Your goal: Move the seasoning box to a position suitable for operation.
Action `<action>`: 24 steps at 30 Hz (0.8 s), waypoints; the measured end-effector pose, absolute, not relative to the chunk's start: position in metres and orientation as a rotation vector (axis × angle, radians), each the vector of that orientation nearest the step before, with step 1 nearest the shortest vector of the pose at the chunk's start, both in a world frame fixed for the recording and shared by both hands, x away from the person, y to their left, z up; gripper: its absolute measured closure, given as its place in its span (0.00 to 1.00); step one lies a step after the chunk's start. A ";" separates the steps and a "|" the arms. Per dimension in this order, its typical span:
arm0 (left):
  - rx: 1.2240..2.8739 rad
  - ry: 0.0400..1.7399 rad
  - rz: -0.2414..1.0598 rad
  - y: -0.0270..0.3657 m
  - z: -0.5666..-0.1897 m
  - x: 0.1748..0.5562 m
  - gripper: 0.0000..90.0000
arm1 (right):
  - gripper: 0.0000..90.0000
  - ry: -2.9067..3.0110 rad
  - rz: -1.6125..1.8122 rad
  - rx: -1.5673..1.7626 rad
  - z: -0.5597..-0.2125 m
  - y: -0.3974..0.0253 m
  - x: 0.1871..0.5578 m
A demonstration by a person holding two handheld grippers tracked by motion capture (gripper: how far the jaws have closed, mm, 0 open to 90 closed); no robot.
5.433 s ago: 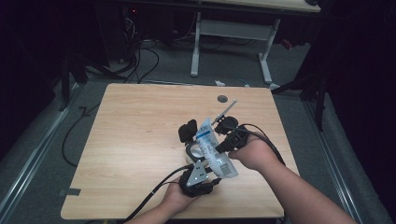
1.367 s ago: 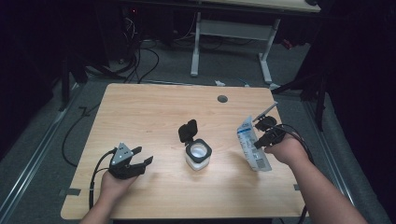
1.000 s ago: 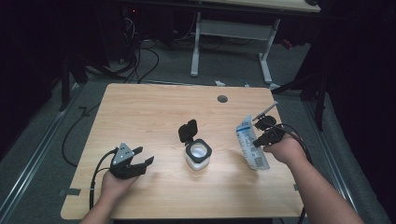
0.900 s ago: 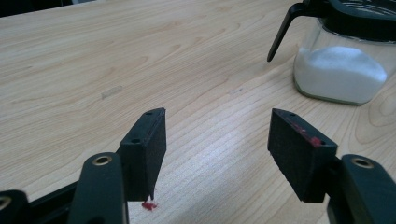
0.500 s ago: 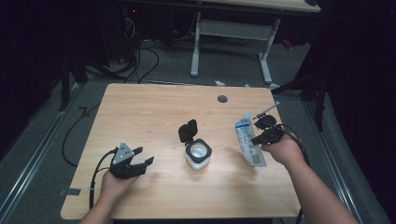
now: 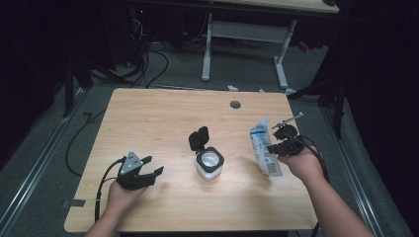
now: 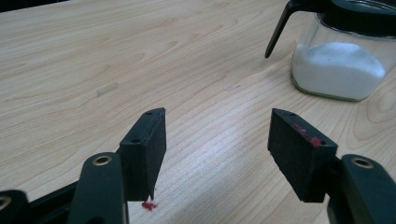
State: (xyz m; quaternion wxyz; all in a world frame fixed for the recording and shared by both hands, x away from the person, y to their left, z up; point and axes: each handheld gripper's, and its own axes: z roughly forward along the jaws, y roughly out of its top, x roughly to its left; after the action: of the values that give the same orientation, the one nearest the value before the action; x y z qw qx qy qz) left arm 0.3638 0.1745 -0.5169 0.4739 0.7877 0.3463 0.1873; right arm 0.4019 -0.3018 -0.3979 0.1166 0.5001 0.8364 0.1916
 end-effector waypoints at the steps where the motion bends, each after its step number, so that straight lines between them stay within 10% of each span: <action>1: 1.927 0.846 0.458 0.174 -0.517 0.364 0.42 | 1.00 2.448 0.561 1.456 -0.399 -0.302 0.401; 24: 1.931 0.847 0.460 0.174 -0.519 0.364 0.42 | 1.00 2.320 0.744 1.420 -0.412 -0.317 0.374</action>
State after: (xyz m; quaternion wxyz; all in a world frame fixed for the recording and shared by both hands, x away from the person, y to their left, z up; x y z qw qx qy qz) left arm 0.3636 0.1736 -0.5186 0.4724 0.7886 0.3458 0.1879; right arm 0.3737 -0.3175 -0.4118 0.1603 0.4971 0.8120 0.2603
